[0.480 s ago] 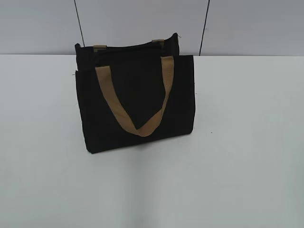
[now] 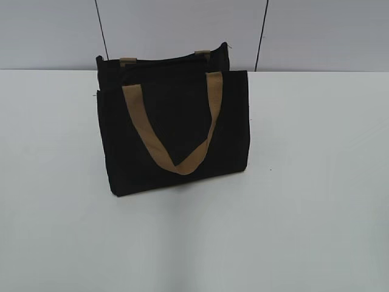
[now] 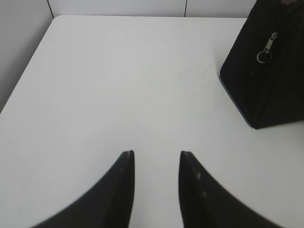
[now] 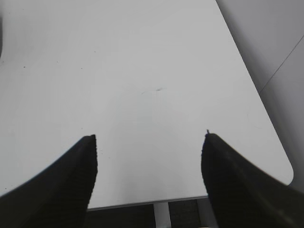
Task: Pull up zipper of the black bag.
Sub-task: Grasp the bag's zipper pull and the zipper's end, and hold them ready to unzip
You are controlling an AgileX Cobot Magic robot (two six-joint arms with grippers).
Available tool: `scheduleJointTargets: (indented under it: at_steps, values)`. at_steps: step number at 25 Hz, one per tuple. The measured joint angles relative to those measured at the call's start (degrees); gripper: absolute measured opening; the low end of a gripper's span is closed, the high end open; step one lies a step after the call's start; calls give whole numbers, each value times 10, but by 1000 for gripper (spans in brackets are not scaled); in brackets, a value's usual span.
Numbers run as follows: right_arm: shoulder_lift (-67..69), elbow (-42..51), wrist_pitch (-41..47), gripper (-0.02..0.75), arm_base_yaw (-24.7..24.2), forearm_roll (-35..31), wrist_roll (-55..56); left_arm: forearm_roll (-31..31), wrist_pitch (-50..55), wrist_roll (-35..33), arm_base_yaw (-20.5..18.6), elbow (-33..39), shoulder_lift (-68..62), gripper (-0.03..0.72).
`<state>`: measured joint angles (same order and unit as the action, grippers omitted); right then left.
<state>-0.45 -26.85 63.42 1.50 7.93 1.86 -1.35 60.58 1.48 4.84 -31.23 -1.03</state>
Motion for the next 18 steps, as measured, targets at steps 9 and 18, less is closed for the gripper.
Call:
scheduleJointTargets:
  at_steps: [9,18]
  values:
    - [0,0,0,522,0,0,0,5,-235,0,0,-23,-180,242]
    - [0,0,0,522,0,0,0,0,-686,-6,8,135,-353,280]
